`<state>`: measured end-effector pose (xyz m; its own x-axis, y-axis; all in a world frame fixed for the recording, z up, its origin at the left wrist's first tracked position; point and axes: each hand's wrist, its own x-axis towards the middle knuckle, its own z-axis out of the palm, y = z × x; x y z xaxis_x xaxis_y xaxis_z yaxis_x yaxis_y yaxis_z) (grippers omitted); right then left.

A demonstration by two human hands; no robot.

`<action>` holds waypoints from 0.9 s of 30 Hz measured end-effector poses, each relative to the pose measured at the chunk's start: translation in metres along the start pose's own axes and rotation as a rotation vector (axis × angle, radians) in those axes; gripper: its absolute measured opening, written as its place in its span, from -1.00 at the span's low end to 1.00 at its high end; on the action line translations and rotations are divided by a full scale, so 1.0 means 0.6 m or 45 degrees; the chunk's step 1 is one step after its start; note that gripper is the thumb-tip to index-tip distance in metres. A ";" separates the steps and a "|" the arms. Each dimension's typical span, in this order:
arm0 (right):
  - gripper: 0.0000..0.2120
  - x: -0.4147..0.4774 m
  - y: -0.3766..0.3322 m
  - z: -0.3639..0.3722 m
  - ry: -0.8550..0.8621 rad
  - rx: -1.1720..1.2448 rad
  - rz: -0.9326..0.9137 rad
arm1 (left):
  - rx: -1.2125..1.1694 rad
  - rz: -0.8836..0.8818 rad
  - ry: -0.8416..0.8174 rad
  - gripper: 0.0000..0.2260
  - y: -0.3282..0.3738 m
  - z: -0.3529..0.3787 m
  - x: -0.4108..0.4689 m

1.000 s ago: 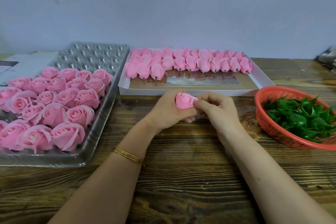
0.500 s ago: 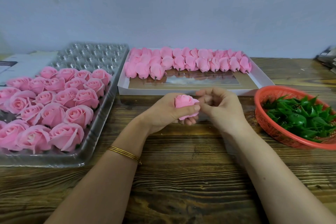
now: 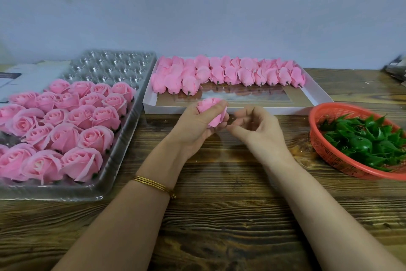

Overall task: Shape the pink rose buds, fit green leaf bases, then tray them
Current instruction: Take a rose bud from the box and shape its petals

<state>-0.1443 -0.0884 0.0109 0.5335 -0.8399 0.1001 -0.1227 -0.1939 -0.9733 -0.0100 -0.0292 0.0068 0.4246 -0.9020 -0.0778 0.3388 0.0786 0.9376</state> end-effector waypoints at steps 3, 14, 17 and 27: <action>-0.71 -0.004 0.012 0.016 -0.011 -0.137 -0.030 | 0.005 0.039 0.045 -0.84 -0.002 0.010 -0.002; -0.80 -0.008 0.022 0.051 0.069 -0.240 -0.201 | -0.071 -0.021 0.127 -0.80 0.003 0.032 -0.015; -0.84 -0.010 0.022 0.054 0.135 -0.272 -0.242 | -0.089 -0.027 0.115 -0.80 0.002 0.034 -0.014; -0.86 0.000 0.028 0.049 0.051 -0.065 -0.148 | -0.135 0.004 0.003 -0.81 -0.003 0.024 -0.008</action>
<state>-0.1217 -0.0765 -0.0119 0.5127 -0.8297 0.2209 -0.1050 -0.3159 -0.9430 -0.0246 -0.0312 0.0105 0.4276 -0.9008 -0.0756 0.4246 0.1263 0.8966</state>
